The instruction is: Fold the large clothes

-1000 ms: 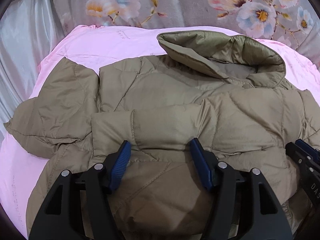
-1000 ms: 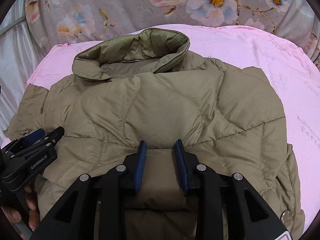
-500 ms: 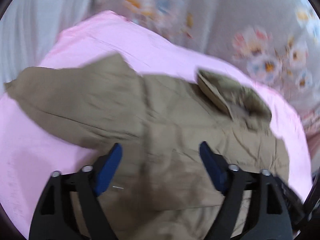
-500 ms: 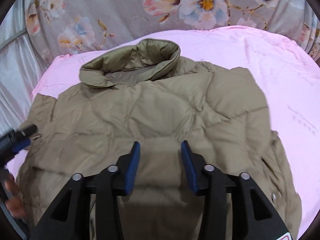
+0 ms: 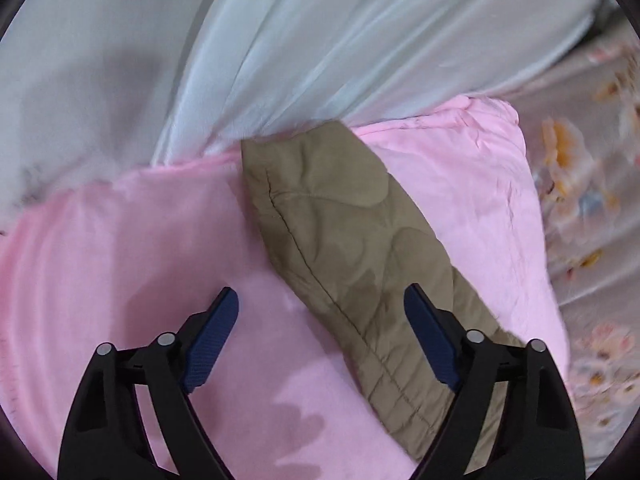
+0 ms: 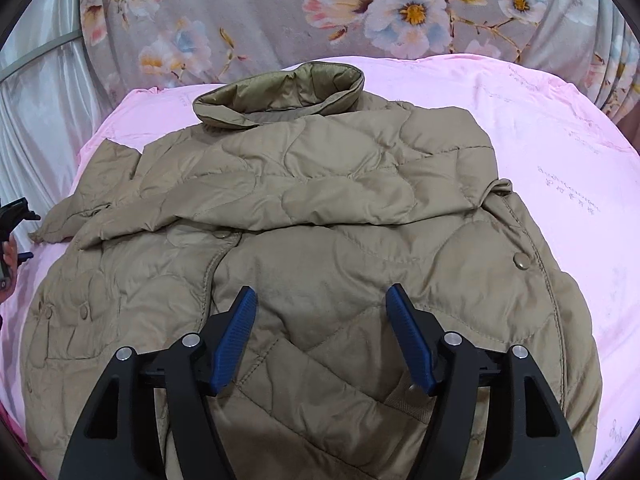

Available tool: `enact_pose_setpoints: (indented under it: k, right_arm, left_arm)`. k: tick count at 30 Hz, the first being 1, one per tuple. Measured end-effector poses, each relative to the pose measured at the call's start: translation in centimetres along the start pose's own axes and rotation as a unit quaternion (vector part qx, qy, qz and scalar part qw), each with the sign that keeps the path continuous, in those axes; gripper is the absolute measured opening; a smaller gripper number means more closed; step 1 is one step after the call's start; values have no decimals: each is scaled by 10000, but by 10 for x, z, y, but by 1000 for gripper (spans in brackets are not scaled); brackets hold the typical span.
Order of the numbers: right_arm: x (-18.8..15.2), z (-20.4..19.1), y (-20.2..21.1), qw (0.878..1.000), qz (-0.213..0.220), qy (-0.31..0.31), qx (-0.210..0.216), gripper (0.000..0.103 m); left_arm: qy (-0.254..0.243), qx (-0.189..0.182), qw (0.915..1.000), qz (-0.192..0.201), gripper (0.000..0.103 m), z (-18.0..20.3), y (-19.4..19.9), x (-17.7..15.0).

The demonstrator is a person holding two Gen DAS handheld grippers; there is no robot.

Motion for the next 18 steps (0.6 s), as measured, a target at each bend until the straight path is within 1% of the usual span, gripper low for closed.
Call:
enact_pose_setpoints:
  k: [1, 2, 3, 5, 6, 7, 8, 10, 11, 12, 13, 14, 16, 17, 18]
  right_arm:
    - [0, -1, 0, 10000, -7, 20, -24, 67]
    - [-1, -1, -1, 10000, -16, 35, -51, 67]
    - [-1, -2, -1, 10000, -25, 46, -74, 68]
    - [-2, -2, -2, 9999, -36, 57, -101, 68]
    - [-2, -2, -3, 9999, -37, 52, -105, 68]
    - [-2, -1, -3, 9999, -38, 48, -105, 68]
    - [-2, -1, -3, 9999, -40, 39, -109, 68]
    - [-1, -1, -3, 9999, -38, 47, -128, 68]
    - [-1, -1, -3, 9999, -36, 52, -141, 68]
    - [-1, -2, -3, 9999, -36, 59, -152, 68]
    - [-1, -2, -3, 9999, -34, 62, -158, 68]
    - [-1, -2, -2, 9999, -31, 58, -158, 68]
    - [-1, -2, -2, 9999, -29, 51, -146, 68]
    - [-1, -1, -2, 9999, -24, 50, -150, 68]
    - [-1, -1, -2, 9999, -22, 51, -155, 68]
  left_arm:
    - [94, -52, 9999, -27, 77, -1, -4, 2]
    - [45, -106, 9999, 37, 73, 3, -5, 4]
    - [-77, -146, 9998, 56, 66, 10, -6, 2]
    - [-256, -155, 9995, -49, 33, 21, -12, -7]
    - [-332, -163, 9993, -61, 22, 28, -13, -9]
    - [-420, -189, 9989, -75, 6, 35, -12, -11]
    - [-488, -212, 9986, -55, 5, 39, -10, -12]
    - [-764, -405, 9962, 107, 3, 65, 7, -15]
    - [-925, -512, 9942, 189, 3, 79, 18, -17]
    - [-1170, -693, 9903, 284, 2, 101, 36, -24]
    - [-1349, -800, 9870, 342, 2, 115, 50, -31]
    - [-1581, -939, 9821, 405, 2, 135, 68, -42]
    - [-2098, -1297, 9677, 519, 2, 180, 106, -71]
    - [-2299, -1427, 9610, 575, 2, 194, 122, -84]
    - [-2635, -1661, 9480, 658, 2, 219, 148, -108]
Point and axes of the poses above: each gripper's, at about its wrist camera, not at the fingertips, and y roughly against the way its jaws point, z to its right, x to its top, the point moved 10 cm from there along -y, roughly the way its jaws point, and after that the axes turned 13 degrees about y, right-handed, at the moved point
